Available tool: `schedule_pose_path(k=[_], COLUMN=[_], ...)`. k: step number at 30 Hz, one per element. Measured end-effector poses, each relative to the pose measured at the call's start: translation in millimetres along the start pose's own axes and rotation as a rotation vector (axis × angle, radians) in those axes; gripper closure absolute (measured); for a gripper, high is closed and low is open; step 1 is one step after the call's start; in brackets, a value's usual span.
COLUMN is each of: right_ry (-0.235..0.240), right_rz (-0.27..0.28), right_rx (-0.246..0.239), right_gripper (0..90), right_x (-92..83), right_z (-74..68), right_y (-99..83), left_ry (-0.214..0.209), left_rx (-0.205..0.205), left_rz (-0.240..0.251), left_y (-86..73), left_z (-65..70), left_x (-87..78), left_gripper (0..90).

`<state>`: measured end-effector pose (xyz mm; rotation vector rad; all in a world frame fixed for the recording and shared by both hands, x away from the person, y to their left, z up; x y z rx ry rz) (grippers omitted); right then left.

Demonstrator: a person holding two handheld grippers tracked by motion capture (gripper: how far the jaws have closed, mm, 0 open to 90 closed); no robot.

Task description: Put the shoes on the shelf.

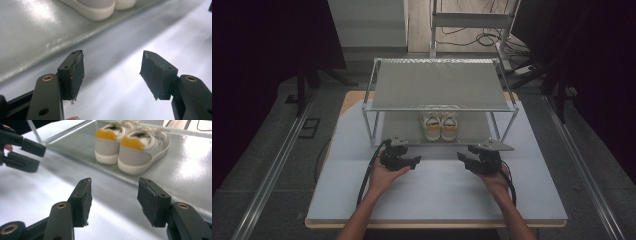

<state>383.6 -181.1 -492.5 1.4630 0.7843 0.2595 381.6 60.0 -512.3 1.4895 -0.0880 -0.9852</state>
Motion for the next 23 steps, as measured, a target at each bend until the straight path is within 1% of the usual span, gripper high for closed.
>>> schedule_pose_path(k=[1, 3, 5, 7, 9, 10, 13, 15, 18, 19, 23], right_ry=[0.001, -0.001, 0.000, -0.004, -0.006, -0.011, -0.016, -0.019, -0.019, -0.021, -0.022], right_rz=[-0.001, 0.002, 0.003, 0.001, 0.000, 0.004, 0.019, 0.007, 0.026, 0.027, 0.029], right_rx=[-0.004, -0.001, 0.005, 0.011, 0.017, 0.024, 0.048, 0.033, 0.048, 0.043, 0.042], right_gripper=[44.8, 44.7, 44.6, 44.6, 44.6, 44.6, 44.5, 44.2, 44.2, 44.2, 44.0], right_x=[-4.3, -12.2, -19.7, -26.1, -32.0, -34.1, -38.3, -38.8, -41.2, -42.2, -44.4], right_z=[0.1, 1.0, 2.1, 3.9, 6.0, 7.2, 9.9, 11.0, 12.3, 12.7, 12.9], right_y=[-2.5, -7.2, -12.3, -18.0, -23.2, -25.4, -30.4, -32.4, -30.5, -30.4, -32.3], left_ry=[-0.003, -0.009, -0.006, 0.000, 0.010, 0.012, 0.017, 0.022, 0.026, 0.029, 0.035], left_rx=[-0.002, -0.014, -0.016, -0.018, -0.017, -0.022, -0.043, -0.042, -0.035, -0.028, -0.031], left_rz=[0.000, 0.007, 0.009, 0.005, -0.010, -0.014, -0.010, -0.007, -0.003, -0.005, -0.006], left_y=[-6.5, -12.0, -18.1, -25.0, -30.9, -33.1, -37.1, -37.8, -38.6, -39.1, -40.8], left_z=[-1.0, -2.0, -3.6, -5.9, -9.8, -11.5, -15.5, -16.3, -16.0, -16.4, -20.1], left_x=[-8.2, -16.0, -22.9, -28.0, -31.0, -32.4, -36.2, -38.0, -39.1, -39.5, -41.2], left_gripper=[35.2, 35.0, 34.9, 34.5, 34.3, 34.0, 33.9, 33.7, 33.1, 33.0, 32.5])
Point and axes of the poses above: each handheld gripper's, and its own axes: x roughly forward along the jaws, y roughly out of its top, z roughly to its right, the point moved 7 cm from there along x, roughly forward along the jaws, and after that the axes turned 11 degrees about z, right-handed, at the moved point
